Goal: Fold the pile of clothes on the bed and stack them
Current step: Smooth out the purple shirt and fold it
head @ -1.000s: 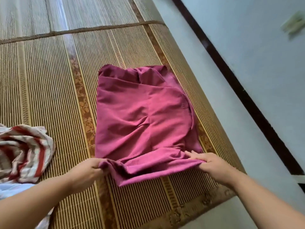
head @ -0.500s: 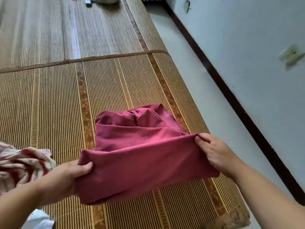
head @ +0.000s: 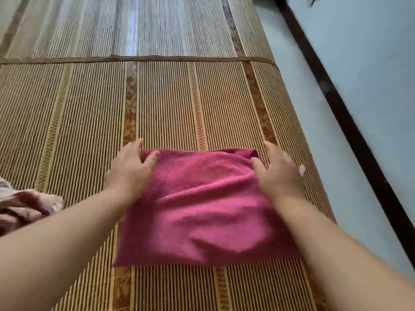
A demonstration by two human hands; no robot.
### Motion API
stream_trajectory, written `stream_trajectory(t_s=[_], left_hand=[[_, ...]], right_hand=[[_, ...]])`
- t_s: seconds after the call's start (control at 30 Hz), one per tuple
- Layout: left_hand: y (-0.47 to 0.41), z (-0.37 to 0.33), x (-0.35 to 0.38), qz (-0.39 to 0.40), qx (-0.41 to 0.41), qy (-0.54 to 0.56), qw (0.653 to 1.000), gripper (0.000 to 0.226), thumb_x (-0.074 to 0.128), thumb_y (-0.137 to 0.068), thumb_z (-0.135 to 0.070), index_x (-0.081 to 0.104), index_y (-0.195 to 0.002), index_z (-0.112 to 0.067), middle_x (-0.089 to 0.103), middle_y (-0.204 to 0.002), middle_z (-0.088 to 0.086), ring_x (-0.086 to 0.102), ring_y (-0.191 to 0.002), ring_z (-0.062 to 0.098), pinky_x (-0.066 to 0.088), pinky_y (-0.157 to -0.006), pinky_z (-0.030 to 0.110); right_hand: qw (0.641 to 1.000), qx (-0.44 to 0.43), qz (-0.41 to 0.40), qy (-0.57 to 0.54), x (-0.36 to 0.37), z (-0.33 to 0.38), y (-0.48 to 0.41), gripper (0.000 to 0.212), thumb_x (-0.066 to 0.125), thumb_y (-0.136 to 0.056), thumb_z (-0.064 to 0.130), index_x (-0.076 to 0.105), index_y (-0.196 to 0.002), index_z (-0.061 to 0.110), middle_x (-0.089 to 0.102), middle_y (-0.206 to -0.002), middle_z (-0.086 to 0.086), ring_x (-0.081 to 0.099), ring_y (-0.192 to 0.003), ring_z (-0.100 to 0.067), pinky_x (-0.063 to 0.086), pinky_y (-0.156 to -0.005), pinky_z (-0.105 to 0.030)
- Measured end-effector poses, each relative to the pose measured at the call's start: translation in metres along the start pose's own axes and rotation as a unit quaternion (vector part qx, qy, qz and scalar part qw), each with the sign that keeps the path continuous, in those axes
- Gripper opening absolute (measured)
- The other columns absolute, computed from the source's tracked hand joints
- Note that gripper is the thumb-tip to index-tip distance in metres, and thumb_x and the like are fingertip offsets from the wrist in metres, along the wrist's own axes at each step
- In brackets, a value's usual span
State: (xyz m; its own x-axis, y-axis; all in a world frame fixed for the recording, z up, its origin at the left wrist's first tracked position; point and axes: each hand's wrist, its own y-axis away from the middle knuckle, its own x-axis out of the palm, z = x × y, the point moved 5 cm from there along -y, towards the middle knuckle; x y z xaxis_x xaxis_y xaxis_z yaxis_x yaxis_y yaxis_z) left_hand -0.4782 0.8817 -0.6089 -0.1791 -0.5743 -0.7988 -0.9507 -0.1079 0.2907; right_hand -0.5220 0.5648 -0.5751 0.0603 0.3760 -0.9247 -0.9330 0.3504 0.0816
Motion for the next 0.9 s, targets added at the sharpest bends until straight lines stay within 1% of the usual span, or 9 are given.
stream_trajectory(t_s=[0.1, 0.17, 0.27, 0.37, 0.47, 0.6, 0.73, 0.83, 0.9], left_hand=[[0.051, -0.017, 0.038, 0.062, 0.159, -0.174, 0.970, 0.077, 0.021, -0.081, -0.077, 0.010, -0.149, -0.044, 0.002, -0.161, -0.007, -0.010, -0.147, 0.014, -0.003, -0.113, 0.056], [0.065, -0.010, 0.061, 0.101, 0.183, -0.256, 0.944, 0.083, 0.008, -0.072, -0.084, -0.008, -0.146, -0.051, -0.020, -0.157, -0.012, -0.028, -0.141, 0.012, -0.009, -0.111, 0.058], [0.045, 0.008, 0.076, 0.094, 0.141, -0.275, 0.946, 0.085, 0.003, -0.066, -0.089, -0.018, -0.141, -0.055, -0.032, -0.152, -0.011, -0.025, -0.144, 0.020, -0.001, -0.109, 0.065], [0.026, 0.021, 0.085, 0.085, 0.098, -0.256, 0.958, 0.083, -0.001, -0.058, -0.094, -0.037, -0.125, -0.061, -0.042, -0.146, -0.010, -0.028, -0.142, 0.025, 0.006, -0.109, 0.067], [0.022, 0.024, 0.093, 0.096, 0.080, -0.239, 0.963, 0.083, 0.004, -0.054, -0.097, -0.041, -0.116, -0.065, -0.049, -0.140, -0.012, -0.031, -0.140, 0.030, 0.005, -0.109, 0.069], [0.025, 0.017, 0.081, 0.118, 0.069, -0.202, 0.970, 0.092, 0.019, -0.055, -0.096, -0.025, -0.130, -0.067, -0.037, -0.152, -0.012, -0.032, -0.139, 0.034, 0.000, -0.108, 0.070], [0.060, 0.008, 0.061, 0.090, 0.134, -0.200, 0.966, 0.098, 0.029, -0.056, -0.095, -0.021, -0.134, -0.066, -0.040, -0.150, -0.010, -0.042, -0.135, 0.024, -0.014, -0.105, 0.065], [0.112, 0.000, 0.064, 0.127, 0.235, -0.268, 0.926, 0.103, 0.041, -0.051, -0.094, 0.018, -0.145, -0.056, 0.006, -0.162, 0.006, -0.002, -0.146, 0.040, 0.016, -0.099, 0.076], [0.134, 0.003, 0.072, 0.172, 0.259, -0.304, 0.901, 0.108, 0.050, -0.041, -0.092, 0.043, -0.139, -0.047, 0.037, -0.152, 0.012, 0.027, -0.136, 0.043, 0.037, -0.089, 0.073]], right_hand=[[0.994, -0.052, 0.078, 0.048, 0.033, 0.006, 0.061, 0.066, 0.029, -0.084, 0.068, 0.021, -0.145, 0.044, 0.028, -0.156, 0.007, 0.017, -0.145, -0.018, 0.003, -0.109, -0.067], [0.980, -0.061, 0.160, 0.099, 0.058, -0.004, 0.082, 0.078, 0.016, -0.074, 0.080, -0.001, -0.145, 0.053, 0.002, -0.161, 0.007, -0.009, -0.147, -0.019, -0.004, -0.109, -0.066], [0.966, -0.077, 0.198, 0.146, 0.086, -0.020, 0.064, 0.081, 0.012, -0.071, 0.085, -0.014, -0.142, 0.057, -0.019, -0.160, 0.008, -0.023, -0.144, -0.024, -0.008, -0.107, -0.067], [0.965, -0.075, 0.194, 0.159, 0.104, -0.029, 0.037, 0.080, 0.010, -0.069, 0.087, -0.021, -0.137, 0.060, -0.025, -0.157, 0.010, -0.025, -0.143, -0.025, -0.007, -0.108, -0.067], [0.960, -0.076, 0.208, 0.170, 0.115, -0.033, 0.027, 0.082, 0.010, -0.066, 0.088, -0.018, -0.138, 0.060, -0.029, -0.155, 0.011, -0.029, -0.142, -0.023, -0.008, -0.108, -0.066], [0.960, -0.063, 0.248, 0.110, 0.097, -0.029, 0.027, 0.085, 0.019, -0.070, 0.087, -0.012, -0.143, 0.057, -0.029, -0.155, 0.012, -0.029, -0.142, -0.018, -0.014, -0.108, -0.062], [0.976, -0.072, 0.186, 0.084, 0.057, -0.034, 0.070, 0.079, 0.017, -0.070, 0.087, -0.018, -0.137, 0.062, -0.023, -0.150, 0.024, -0.031, -0.137, -0.001, -0.021, -0.107, -0.052], [0.972, -0.053, 0.203, 0.110, 0.054, -0.047, 0.119, 0.071, 0.011, -0.068, 0.086, -0.027, -0.126, 0.070, -0.030, -0.145, 0.025, -0.040, -0.133, -0.002, -0.022, -0.107, -0.053], [0.969, -0.020, 0.212, 0.125, 0.064, -0.053, 0.138, 0.076, 0.008, -0.062, 0.088, -0.031, -0.124, 0.069, -0.039, -0.142, 0.024, -0.046, -0.130, -0.009, -0.018, -0.108, -0.058]])
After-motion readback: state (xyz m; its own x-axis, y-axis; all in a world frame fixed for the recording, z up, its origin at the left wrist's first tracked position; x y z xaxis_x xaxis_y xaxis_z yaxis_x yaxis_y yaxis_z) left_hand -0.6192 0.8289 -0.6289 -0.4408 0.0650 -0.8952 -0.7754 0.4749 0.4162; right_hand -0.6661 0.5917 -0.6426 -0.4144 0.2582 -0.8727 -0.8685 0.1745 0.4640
